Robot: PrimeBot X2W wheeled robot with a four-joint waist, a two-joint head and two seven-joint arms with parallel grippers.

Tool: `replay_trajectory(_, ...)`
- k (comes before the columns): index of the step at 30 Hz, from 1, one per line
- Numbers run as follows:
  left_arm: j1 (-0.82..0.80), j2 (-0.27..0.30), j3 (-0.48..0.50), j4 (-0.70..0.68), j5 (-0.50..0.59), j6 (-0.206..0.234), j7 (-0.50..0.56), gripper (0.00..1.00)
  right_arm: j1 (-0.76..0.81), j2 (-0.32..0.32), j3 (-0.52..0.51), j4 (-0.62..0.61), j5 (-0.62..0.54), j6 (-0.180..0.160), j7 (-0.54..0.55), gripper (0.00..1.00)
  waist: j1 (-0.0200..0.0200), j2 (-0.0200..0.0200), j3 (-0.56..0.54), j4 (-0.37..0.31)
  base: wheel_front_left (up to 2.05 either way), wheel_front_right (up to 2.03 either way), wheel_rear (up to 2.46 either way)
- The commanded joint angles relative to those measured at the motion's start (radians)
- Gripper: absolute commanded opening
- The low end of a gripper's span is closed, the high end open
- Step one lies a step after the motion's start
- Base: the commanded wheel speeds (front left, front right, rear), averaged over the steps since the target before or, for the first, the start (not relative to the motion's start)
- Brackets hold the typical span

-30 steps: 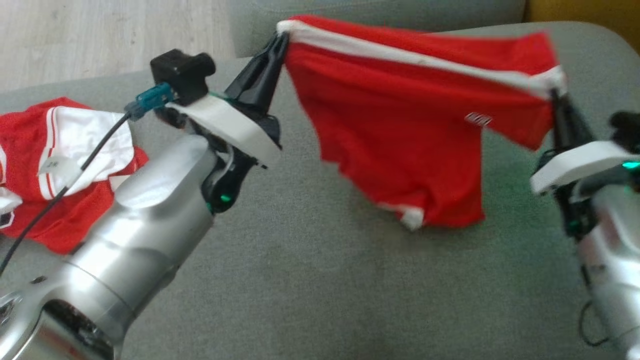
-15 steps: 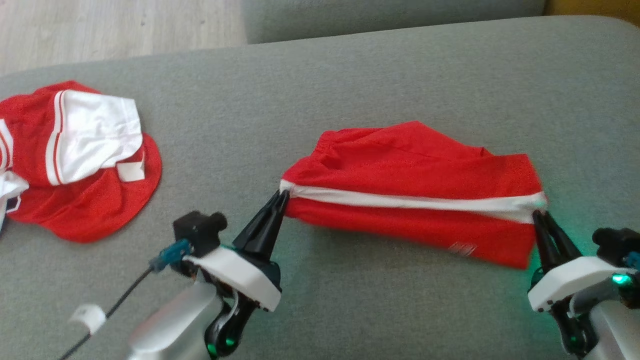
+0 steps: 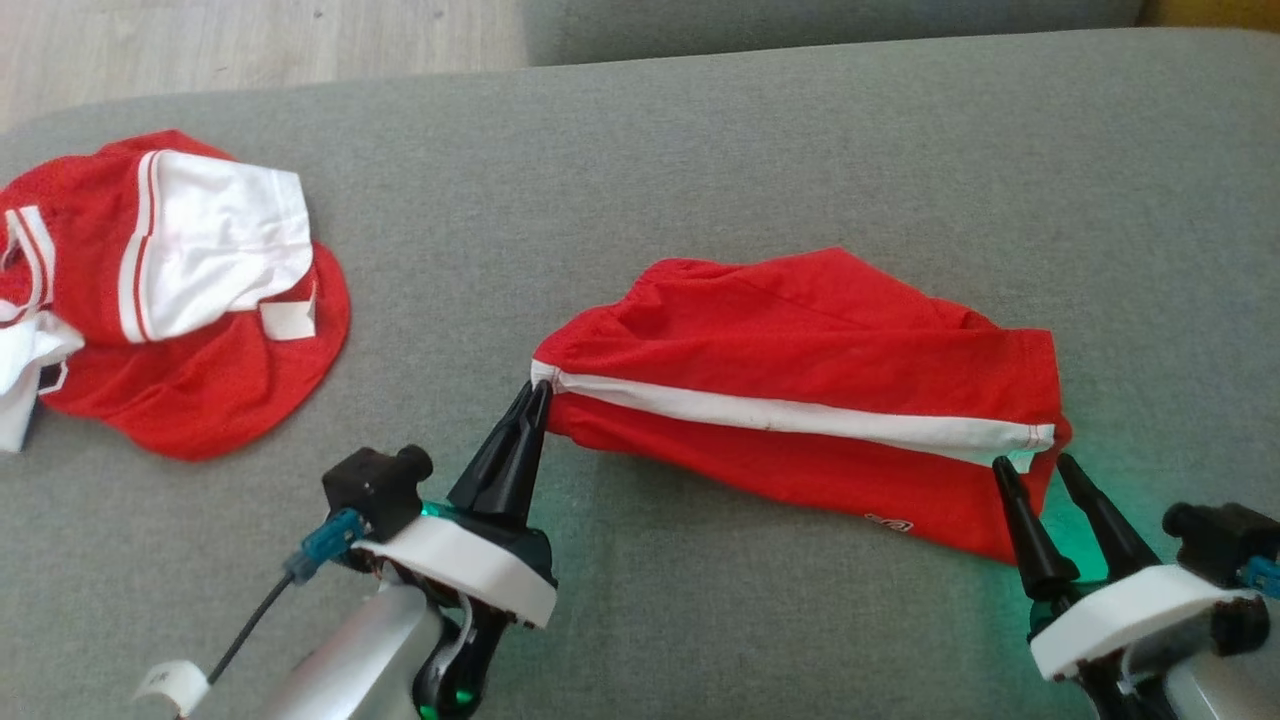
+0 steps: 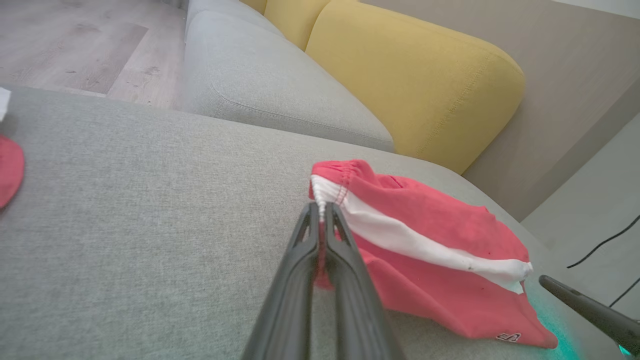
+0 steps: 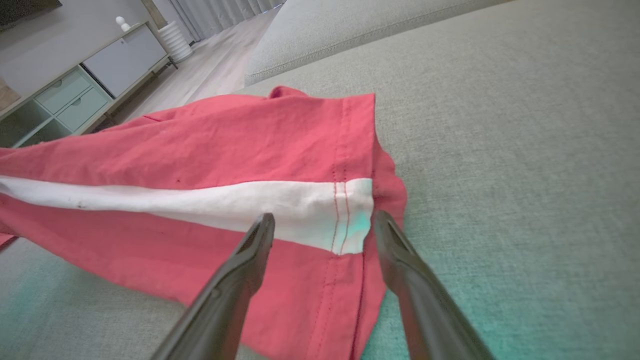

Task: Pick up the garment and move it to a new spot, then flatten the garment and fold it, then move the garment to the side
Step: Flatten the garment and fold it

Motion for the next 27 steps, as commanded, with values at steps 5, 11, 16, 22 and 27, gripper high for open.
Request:
replay_trajectory(5,-0.026,-0.012,0.059,0.003,0.028,-0.020,-0.012,0.00,-0.037,-0.018,0.021,0.021,0.014,0.007,0.015,1.00,0.0000,0.0000,-0.005,0.012,0.00,0.00,0.00)
replay_trajectory(11,-0.029,-0.028,0.068,0.026,0.047,-0.037,-0.012,0.00,-0.087,-0.016,0.054,0.082,0.032,0.007,0.001,1.00,0.0000,0.0000,-0.008,0.018,0.00,0.00,0.00)
replay_trajectory(16,-0.035,-0.035,0.072,0.042,0.056,-0.046,-0.012,0.00,-0.136,-0.022,0.100,0.131,0.049,0.007,-0.013,1.00,0.0000,0.0000,-0.007,0.022,0.00,0.00,0.00)
replay_trajectory(22,-0.040,-0.041,0.072,0.060,0.061,-0.056,-0.012,0.00,-0.155,-0.047,0.152,0.161,0.069,0.007,-0.040,0.00,0.0000,0.0000,-0.019,0.030,0.00,0.00,0.00)
replay_trajectory(27,-0.036,-0.037,0.079,0.062,0.071,-0.062,-0.012,0.00,-0.120,-0.082,0.139,0.142,0.062,0.007,-0.073,0.00,0.0000,0.0000,-0.056,0.035,0.00,0.00,0.00)
